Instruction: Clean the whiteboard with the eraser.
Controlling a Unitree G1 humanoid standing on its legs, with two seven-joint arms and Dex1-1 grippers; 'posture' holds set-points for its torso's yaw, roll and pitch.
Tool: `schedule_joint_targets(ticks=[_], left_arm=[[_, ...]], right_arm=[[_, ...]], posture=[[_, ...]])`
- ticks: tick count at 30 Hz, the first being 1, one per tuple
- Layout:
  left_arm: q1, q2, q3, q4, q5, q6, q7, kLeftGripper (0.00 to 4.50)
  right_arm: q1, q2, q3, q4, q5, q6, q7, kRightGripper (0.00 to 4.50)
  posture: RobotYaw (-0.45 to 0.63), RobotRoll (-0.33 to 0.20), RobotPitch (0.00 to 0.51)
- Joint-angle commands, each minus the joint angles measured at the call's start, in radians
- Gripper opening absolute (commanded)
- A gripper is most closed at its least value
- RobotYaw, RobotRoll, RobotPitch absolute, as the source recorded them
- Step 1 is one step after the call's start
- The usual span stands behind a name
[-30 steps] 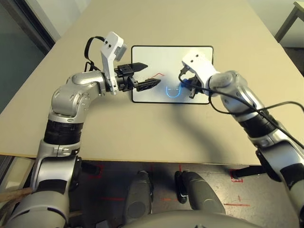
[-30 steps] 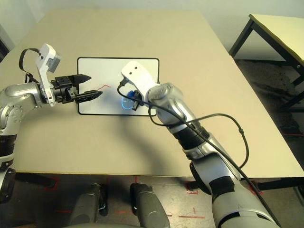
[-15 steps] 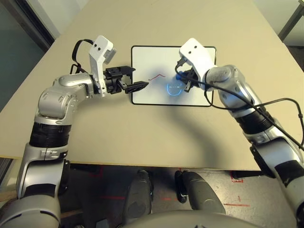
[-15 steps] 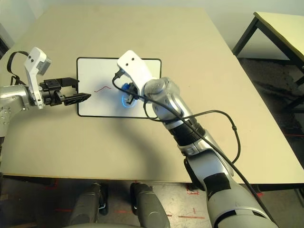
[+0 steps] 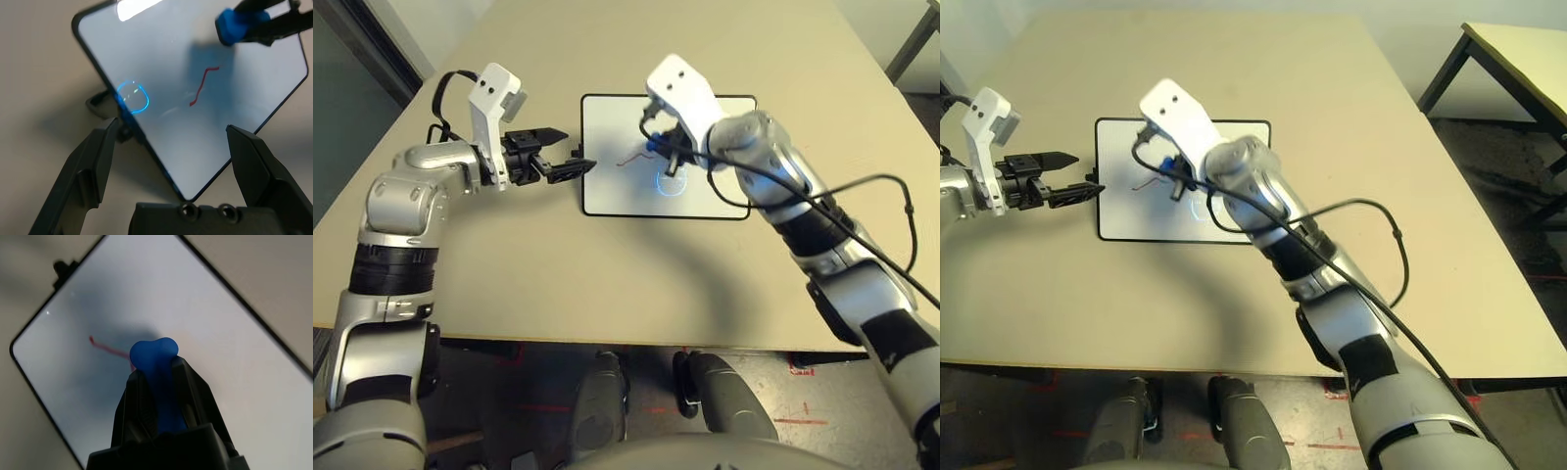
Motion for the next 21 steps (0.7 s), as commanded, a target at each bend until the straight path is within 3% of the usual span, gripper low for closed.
schedule_joint_targets(ticks=[1,12,21], left_arm=[[0.026,0.003,0.005,-0.03,-0.002,0.021,0.001,4.5],[0.031,-0.007,0.01,-0.045,-0.008,0.036,0.012,4.5],[0.038,-0.012,0.007,-0.056,-0.017,0.043,0.013,4.5]], right_arm=[[0.012,0.026,0.015,0.021,0.007,-0.02,0.007,0.64],[0.117,0.045,0.091,0.051,-0.024,-0.04,0.028,0.64],[0.068,0.047,0.048,0.115,-0.029,-0.07,0.011,0.64]], posture=[[0.03,0.0,0.148],[0.04,0.0,0.15],[0.04,0.0,0.151]])
